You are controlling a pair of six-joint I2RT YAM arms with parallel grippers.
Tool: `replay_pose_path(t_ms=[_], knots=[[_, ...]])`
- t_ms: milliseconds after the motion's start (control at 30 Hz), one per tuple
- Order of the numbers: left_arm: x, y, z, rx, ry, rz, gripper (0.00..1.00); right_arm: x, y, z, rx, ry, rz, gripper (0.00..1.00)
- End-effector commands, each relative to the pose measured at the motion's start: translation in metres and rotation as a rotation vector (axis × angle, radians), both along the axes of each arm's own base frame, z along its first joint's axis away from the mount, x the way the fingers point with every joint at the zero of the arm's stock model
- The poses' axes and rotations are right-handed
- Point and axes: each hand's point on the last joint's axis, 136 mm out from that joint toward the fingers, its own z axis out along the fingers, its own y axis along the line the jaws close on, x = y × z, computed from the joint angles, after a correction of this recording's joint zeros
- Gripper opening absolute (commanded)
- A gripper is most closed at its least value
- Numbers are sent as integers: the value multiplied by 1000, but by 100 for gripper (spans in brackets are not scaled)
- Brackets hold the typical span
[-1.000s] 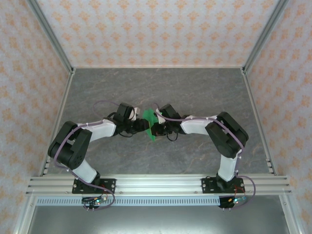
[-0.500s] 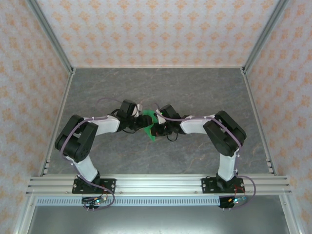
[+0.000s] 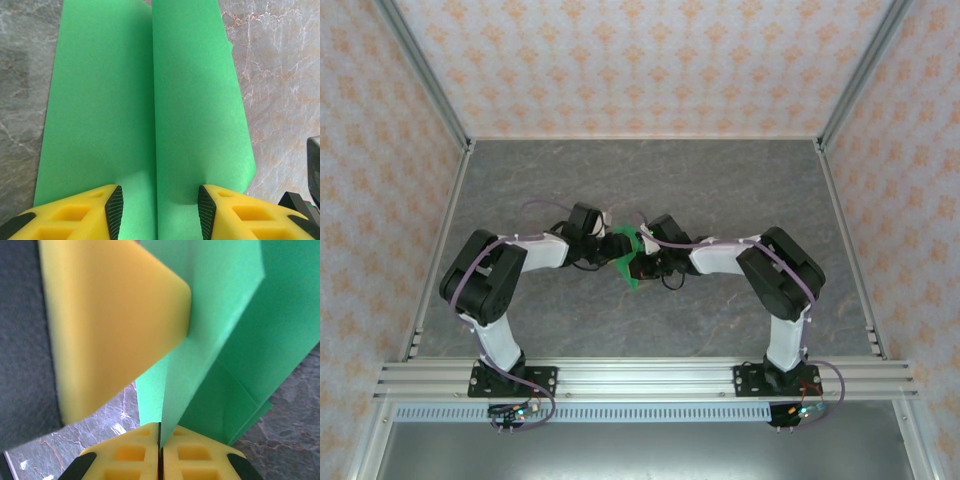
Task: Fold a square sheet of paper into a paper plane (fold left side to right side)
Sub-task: Fourth fold the wing at the center of the table.
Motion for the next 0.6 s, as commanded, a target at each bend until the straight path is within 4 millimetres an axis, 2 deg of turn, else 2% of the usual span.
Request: replay_pose_path(t_ms=[0, 567], knots=[[10, 7, -9, 40, 10, 29, 48, -3, -2, -10, -5, 25, 2, 10], [4, 15, -20, 87, 39, 42, 48, -2, 0, -7, 4, 19, 3, 14]])
